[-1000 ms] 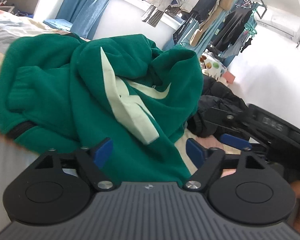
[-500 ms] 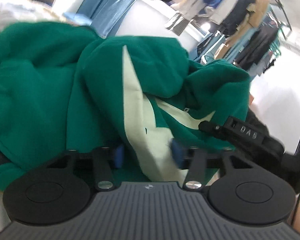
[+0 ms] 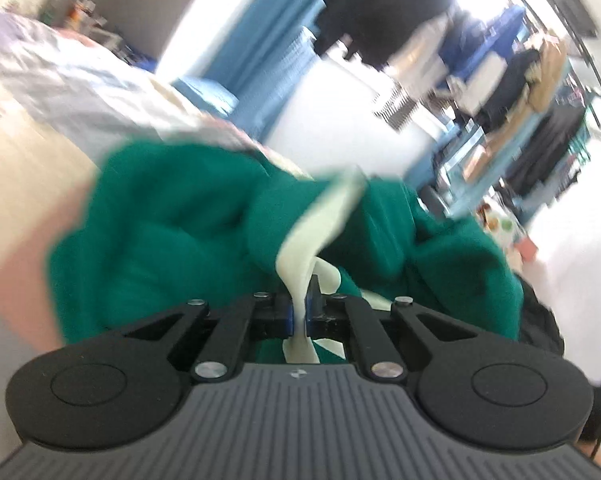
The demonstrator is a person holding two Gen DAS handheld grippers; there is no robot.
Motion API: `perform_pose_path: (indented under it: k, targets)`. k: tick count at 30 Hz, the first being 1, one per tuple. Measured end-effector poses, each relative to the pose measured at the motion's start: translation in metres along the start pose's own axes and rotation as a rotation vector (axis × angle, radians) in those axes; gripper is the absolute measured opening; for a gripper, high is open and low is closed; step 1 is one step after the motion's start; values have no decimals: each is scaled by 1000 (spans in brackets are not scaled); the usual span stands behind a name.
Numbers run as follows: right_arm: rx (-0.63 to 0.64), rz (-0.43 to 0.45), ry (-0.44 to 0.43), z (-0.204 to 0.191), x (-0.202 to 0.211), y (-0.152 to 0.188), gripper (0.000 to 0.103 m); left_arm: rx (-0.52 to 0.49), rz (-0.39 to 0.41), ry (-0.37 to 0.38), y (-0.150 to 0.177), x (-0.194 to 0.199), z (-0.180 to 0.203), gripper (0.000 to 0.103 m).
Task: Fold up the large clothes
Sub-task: 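Lift the hoodie with both grippers and shake it out above the bed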
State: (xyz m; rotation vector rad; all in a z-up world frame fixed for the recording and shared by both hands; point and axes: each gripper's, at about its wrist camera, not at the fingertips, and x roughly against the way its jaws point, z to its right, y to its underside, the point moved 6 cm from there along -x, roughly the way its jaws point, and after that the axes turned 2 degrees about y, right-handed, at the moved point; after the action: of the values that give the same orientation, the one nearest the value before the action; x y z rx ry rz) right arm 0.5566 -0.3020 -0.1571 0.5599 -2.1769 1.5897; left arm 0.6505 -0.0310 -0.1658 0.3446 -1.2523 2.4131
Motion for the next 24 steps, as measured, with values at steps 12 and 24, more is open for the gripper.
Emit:
perform_pose_path:
  k: [12,24]
  targets:
    - [10,84,66,20,103,-28,11,22,252,-143,-121,186,-57,5]
    - [-9,221,81,40,225,-59,10,-33,509,-302,-191,415,-108,5]
